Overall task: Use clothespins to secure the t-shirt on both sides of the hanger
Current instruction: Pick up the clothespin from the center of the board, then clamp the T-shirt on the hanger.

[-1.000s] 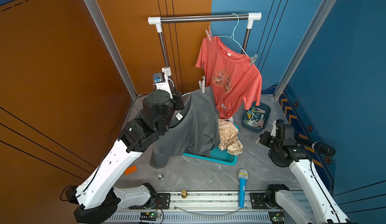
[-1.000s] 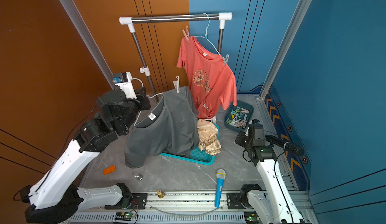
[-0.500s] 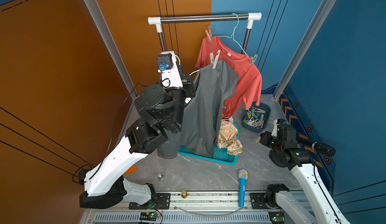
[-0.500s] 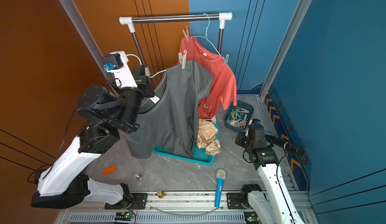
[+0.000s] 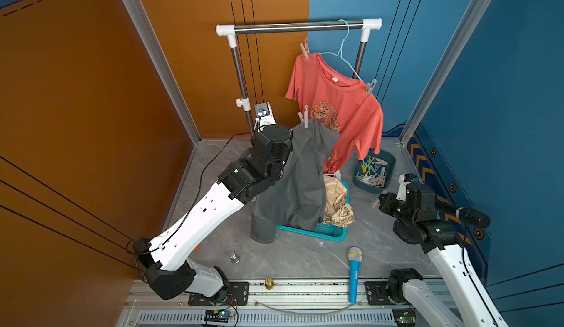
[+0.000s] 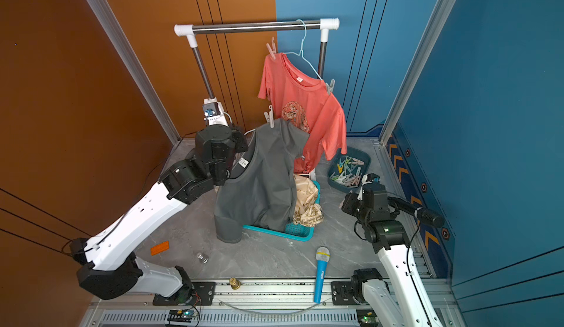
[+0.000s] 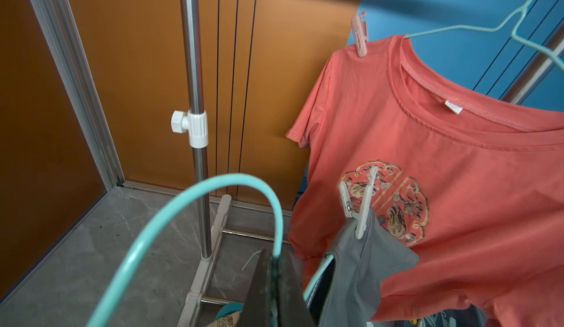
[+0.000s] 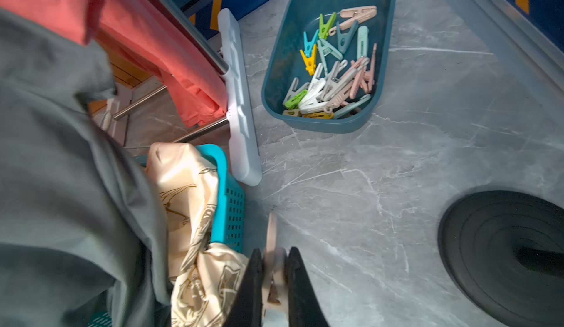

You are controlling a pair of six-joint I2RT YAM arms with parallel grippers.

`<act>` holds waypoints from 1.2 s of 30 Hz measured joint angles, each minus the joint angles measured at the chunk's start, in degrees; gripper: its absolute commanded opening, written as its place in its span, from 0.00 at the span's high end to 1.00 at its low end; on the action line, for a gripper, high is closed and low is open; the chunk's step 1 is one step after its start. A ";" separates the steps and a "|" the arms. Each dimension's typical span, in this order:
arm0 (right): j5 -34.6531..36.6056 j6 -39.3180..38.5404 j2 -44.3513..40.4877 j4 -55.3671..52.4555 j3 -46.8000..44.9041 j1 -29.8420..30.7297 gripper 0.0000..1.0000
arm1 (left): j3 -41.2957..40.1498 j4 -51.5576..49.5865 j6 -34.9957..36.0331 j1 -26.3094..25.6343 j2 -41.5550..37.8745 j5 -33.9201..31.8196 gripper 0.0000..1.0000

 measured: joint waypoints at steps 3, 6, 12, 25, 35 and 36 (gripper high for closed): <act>0.09 1.86 -0.96 1.86 0.85 5.16 0.94 | -0.07 -2.54 -4.15 1.46 1.51 1.97 1.00; 2.75 2.99 -1.64 5.16 1.73 12.83 0.95 | -0.20 -4.37 -7.39 2.27 2.95 3.02 1.00; 14.58 3.91 -1.33 14.78 3.56 31.45 0.95 | -0.37 -6.56 -12.44 2.75 4.61 3.15 1.00; 39.76 -2.86 19.04 38.47 10.60 57.99 0.95 | 1.27 -9.77 -21.88 2.75 10.10 -3.10 1.00; 40.30 -6.32 31.87 46.49 15.76 62.47 0.95 | 4.22 -10.73 -23.65 3.34 11.45 -4.26 1.00; 40.28 -6.34 32.61 46.86 16.09 62.64 0.95 | 4.24 -10.73 -23.67 3.39 11.52 -4.24 1.00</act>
